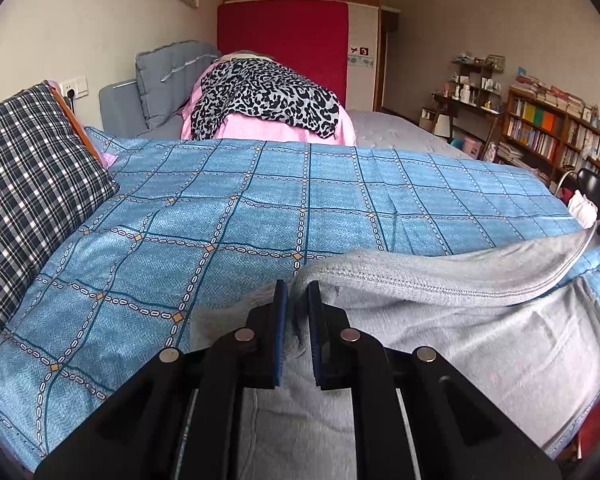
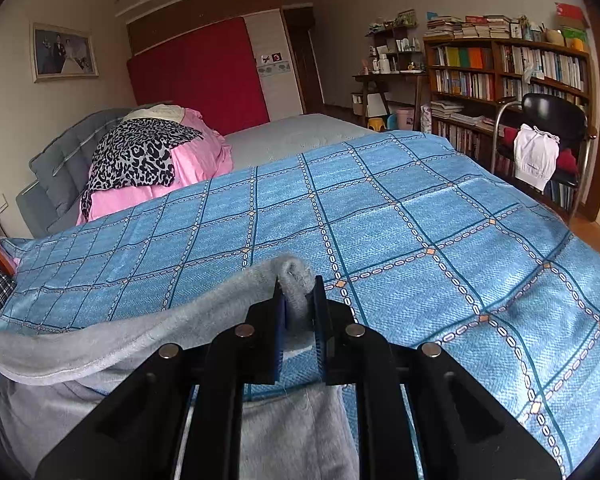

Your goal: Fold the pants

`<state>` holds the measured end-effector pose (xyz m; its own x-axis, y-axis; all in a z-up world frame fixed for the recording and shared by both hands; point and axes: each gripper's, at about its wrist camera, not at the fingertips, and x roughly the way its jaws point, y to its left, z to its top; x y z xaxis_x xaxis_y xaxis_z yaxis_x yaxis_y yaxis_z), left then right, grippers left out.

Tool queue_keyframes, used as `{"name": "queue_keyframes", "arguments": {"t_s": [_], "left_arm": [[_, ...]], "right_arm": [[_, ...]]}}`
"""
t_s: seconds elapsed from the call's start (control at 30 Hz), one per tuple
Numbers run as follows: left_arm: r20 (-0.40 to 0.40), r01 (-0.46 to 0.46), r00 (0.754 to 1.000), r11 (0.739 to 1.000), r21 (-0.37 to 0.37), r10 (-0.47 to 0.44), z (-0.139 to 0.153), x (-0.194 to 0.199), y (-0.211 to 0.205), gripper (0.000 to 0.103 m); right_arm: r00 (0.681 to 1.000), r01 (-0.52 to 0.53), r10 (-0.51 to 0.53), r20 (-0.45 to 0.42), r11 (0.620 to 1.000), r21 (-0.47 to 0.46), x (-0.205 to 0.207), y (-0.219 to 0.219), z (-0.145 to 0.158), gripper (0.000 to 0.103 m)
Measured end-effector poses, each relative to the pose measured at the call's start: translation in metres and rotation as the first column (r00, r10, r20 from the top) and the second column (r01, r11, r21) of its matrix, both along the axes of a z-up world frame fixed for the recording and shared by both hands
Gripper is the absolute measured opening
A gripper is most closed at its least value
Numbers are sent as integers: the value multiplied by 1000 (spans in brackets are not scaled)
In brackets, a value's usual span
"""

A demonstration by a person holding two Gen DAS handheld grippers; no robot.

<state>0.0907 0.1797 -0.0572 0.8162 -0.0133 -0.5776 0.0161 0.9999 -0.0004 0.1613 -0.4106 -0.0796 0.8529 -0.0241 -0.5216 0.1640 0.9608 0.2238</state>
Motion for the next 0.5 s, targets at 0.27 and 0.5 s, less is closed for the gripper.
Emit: {"name": "queue_keyframes", "arguments": {"t_s": [0.27,0.5], "left_arm": [[31,13,999,999,41,-14,-9,-66,0,8],[48,-26,999,999,34,25,-23,-113,12,5]], "right_arm": [[997,46,-47,61,999,20,-103,-3,-15,12],[994,79,-82,71,996,45,-174,0,-41,12]]}}
